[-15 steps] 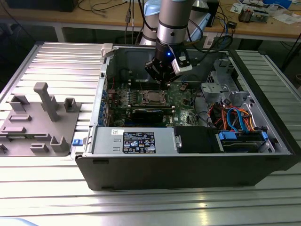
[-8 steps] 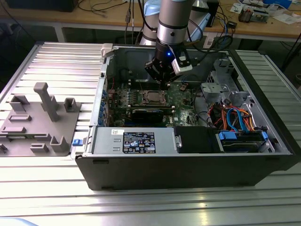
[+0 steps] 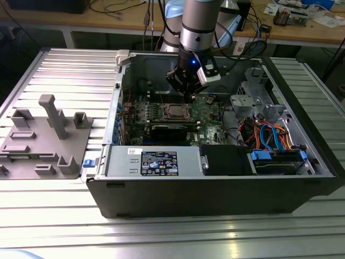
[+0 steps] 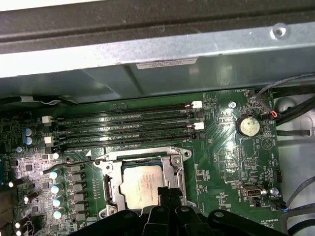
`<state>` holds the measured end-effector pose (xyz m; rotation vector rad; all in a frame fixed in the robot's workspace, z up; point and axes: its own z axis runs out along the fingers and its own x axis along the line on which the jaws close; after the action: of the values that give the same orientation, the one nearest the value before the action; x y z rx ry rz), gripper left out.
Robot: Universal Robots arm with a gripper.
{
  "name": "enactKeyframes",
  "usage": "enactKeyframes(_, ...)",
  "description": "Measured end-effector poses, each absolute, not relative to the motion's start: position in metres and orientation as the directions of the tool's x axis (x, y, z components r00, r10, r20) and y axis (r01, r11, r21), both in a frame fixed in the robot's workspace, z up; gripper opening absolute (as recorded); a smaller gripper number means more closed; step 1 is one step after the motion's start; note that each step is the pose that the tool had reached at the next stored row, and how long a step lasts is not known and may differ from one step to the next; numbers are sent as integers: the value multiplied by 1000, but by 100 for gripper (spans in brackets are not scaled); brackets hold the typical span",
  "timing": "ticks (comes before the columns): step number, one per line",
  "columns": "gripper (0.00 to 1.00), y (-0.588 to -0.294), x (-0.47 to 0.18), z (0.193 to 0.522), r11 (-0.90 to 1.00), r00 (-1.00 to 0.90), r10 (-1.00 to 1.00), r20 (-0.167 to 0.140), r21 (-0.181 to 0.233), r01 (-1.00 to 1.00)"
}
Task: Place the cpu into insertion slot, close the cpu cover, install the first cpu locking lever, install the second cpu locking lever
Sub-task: 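Install the first cpu locking lever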
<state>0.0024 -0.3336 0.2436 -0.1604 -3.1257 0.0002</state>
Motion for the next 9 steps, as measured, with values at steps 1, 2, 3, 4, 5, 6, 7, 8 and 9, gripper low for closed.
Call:
enactKeyframes(1,11,-334,2,244,995,-995,102,12,-1,102)
enactKeyframes(2,11,-334,2,244,995,-995,101,12,-1,101)
enactKeyframes(3,11,-334,2,244,995,-995,100,12,-1,100)
enactKeyframes(4,11,-334,2,244,995,-995,100,12,-1,100)
enactKeyframes(5,11,-334,2,244,995,-995,99,12,-1,99)
enactKeyframes(6,11,-334,2,244,995,-995,99,12,-1,99)
enactKeyframes(7,11,-334,2,244,995,-995,98,12,-1,98)
enactKeyframes(8,11,-334,2,244,995,-995,98,12,-1,98)
enactKeyframes(9,11,-334,2,244,995,-995,97,12,-1,97)
